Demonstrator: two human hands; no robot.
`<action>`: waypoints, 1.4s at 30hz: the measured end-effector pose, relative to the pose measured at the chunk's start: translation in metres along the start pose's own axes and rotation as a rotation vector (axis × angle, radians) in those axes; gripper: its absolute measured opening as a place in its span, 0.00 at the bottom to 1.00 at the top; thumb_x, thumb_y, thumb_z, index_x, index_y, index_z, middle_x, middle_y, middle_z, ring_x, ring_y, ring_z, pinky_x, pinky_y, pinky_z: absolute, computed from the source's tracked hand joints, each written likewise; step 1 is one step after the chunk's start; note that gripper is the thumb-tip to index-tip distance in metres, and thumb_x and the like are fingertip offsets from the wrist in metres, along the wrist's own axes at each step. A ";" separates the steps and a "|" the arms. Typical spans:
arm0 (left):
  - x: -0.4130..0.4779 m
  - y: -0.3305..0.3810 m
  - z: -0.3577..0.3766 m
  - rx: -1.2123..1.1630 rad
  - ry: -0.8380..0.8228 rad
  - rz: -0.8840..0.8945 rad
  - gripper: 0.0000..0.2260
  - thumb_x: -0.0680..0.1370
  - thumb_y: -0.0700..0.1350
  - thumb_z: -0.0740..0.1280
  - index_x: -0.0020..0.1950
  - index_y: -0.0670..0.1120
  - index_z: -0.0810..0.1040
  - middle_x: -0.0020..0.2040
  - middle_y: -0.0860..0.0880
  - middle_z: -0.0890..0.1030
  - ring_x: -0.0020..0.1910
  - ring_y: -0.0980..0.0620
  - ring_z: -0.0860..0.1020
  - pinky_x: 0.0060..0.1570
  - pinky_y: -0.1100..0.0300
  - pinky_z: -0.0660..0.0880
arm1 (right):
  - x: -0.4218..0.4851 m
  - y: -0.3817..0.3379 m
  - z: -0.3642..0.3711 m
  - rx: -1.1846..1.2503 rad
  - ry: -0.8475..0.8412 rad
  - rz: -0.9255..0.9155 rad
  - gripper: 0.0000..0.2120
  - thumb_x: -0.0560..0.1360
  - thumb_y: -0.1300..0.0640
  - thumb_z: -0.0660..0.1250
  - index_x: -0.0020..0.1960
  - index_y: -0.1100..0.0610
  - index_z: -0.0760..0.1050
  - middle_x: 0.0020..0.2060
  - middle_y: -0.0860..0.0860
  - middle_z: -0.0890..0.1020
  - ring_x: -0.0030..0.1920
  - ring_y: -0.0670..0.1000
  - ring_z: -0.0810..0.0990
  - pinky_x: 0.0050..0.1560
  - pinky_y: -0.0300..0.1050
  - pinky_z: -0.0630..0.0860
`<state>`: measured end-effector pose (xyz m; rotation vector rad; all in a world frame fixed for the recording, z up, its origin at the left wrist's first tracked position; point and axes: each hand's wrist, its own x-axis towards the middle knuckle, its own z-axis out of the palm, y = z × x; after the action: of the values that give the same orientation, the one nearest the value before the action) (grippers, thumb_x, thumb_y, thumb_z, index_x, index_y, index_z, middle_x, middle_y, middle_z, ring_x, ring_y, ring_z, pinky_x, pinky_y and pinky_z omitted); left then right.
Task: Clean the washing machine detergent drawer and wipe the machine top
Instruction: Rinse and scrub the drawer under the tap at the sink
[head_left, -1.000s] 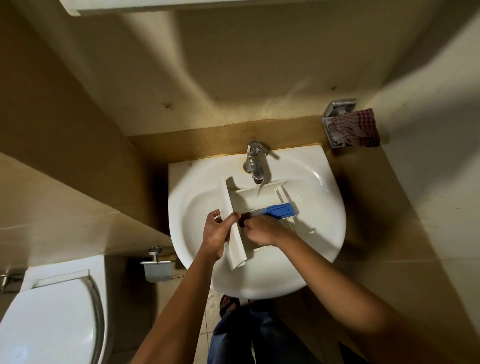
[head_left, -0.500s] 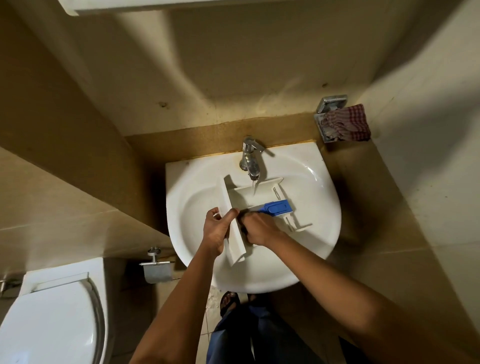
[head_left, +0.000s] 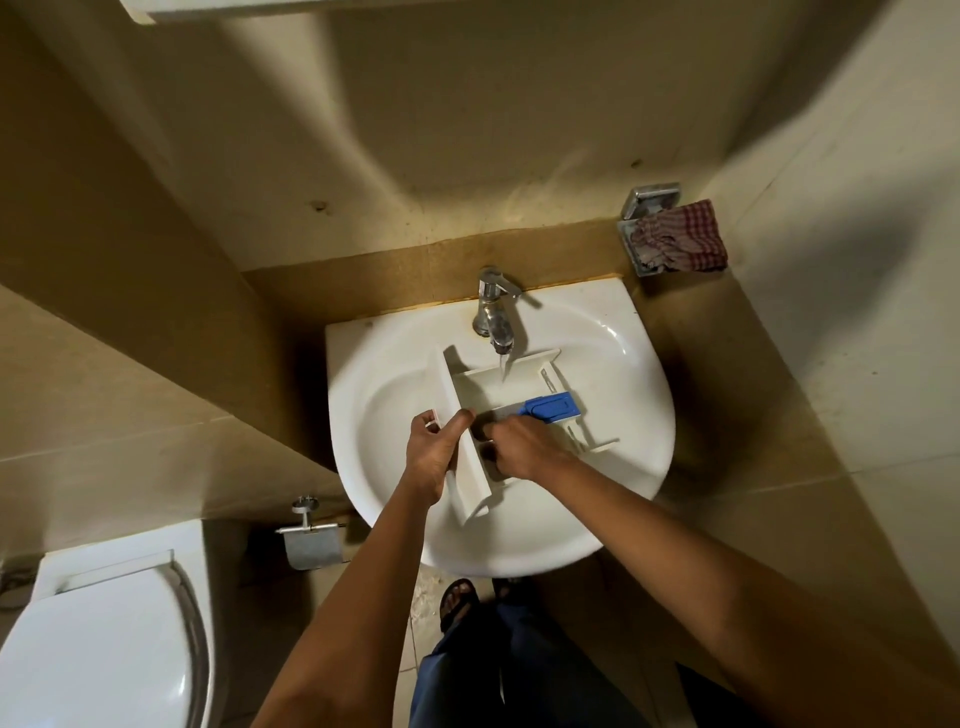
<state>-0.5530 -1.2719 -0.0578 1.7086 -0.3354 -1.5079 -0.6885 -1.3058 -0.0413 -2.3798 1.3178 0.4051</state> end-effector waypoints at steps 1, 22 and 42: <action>-0.001 0.000 0.000 -0.004 -0.001 -0.001 0.33 0.62 0.56 0.74 0.63 0.48 0.68 0.49 0.47 0.79 0.38 0.50 0.78 0.35 0.60 0.72 | 0.001 -0.002 0.001 0.060 0.001 0.015 0.09 0.75 0.60 0.63 0.54 0.57 0.77 0.48 0.55 0.82 0.49 0.57 0.81 0.38 0.43 0.70; -0.002 0.018 0.009 0.079 -0.048 -0.114 0.25 0.56 0.51 0.71 0.49 0.43 0.72 0.33 0.47 0.72 0.29 0.48 0.70 0.26 0.62 0.67 | 0.012 0.033 -0.042 0.900 0.098 0.276 0.09 0.73 0.65 0.64 0.46 0.59 0.83 0.45 0.56 0.84 0.44 0.51 0.81 0.48 0.42 0.77; 0.003 0.009 0.043 0.337 0.242 -0.051 0.28 0.76 0.55 0.64 0.68 0.38 0.65 0.65 0.39 0.69 0.62 0.36 0.72 0.63 0.42 0.70 | 0.075 0.041 -0.039 2.370 -0.042 0.733 0.13 0.81 0.64 0.52 0.44 0.66 0.72 0.37 0.56 0.76 0.36 0.50 0.74 0.33 0.38 0.73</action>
<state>-0.5886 -1.2964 -0.0512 2.1560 -0.4388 -1.3143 -0.6820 -1.3994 -0.0473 0.0737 1.1101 -0.6653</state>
